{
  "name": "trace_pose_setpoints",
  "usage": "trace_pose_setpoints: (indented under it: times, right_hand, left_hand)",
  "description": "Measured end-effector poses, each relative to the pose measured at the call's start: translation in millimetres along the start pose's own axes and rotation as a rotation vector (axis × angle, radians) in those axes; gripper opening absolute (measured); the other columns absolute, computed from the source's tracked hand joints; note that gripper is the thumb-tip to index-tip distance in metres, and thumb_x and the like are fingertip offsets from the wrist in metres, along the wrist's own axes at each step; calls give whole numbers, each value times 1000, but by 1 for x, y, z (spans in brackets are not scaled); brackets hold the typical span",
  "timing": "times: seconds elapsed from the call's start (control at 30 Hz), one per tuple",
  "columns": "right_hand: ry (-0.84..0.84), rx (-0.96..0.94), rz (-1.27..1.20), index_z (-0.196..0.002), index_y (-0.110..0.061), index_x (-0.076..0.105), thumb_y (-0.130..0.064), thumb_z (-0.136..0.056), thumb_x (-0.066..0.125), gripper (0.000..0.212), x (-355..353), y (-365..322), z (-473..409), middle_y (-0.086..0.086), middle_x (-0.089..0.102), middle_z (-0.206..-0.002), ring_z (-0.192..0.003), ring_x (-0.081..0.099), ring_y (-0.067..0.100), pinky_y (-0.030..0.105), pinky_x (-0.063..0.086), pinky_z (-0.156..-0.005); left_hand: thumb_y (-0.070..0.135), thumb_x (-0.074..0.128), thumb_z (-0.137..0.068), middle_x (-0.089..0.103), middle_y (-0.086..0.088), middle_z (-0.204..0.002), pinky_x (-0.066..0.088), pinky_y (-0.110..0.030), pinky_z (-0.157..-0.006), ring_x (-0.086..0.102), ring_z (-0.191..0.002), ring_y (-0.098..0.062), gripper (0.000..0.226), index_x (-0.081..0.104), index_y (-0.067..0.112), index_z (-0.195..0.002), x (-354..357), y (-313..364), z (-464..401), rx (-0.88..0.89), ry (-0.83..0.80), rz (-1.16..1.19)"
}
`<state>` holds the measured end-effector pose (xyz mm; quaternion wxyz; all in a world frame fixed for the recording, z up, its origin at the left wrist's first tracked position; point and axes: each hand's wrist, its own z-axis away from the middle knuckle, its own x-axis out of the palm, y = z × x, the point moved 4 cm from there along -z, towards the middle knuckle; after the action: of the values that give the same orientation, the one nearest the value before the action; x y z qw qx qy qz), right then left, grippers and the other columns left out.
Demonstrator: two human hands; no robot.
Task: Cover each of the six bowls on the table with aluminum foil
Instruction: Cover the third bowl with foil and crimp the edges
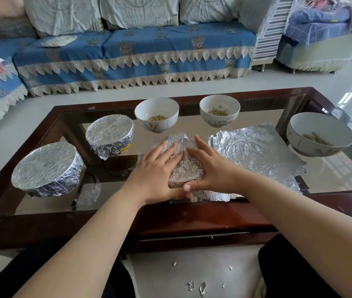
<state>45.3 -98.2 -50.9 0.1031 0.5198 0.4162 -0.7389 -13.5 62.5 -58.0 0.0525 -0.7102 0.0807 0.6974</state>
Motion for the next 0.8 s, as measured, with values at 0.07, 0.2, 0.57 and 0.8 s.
trace_pose_setpoints:
  times: [0.07,0.2,0.57,0.8]
  right_hand:
    - [-15,1,-3,-153,-30,14,-89,-50,48,124,0,1,-1,-7,-19,-161,-150,-4,19,47,15,-120]
    - [-12,15,-26,-154,-29,13,-85,-60,46,114,0,3,-2,-9,-20,-160,-149,-4,14,46,15,-121]
    - [10,18,69,-154,-28,14,-88,-65,31,108,1,2,-1,-6,-17,-161,-150,-4,16,46,12,-121]
    - [9,29,86,-154,-27,14,-86,-67,35,107,1,-1,1,-6,-16,-161,-150,-2,17,42,10,-120]
  left_hand:
    - [103,3,-54,-2,4,-167,0,-42,-122,-12,-153,-17,129,15,28,-159,-1,0,0,7,2,28]
    - [105,6,-53,-3,3,-167,-5,-47,-123,-14,-153,-21,129,13,32,-158,-3,3,2,32,-1,15]
    - [40,67,-79,1,-11,-167,14,-52,-122,3,-154,-30,108,-3,20,-159,17,12,27,150,224,-237]
    - [25,36,-93,25,-13,-162,30,-52,-116,26,-149,-29,67,22,11,-157,23,17,33,187,452,-312]
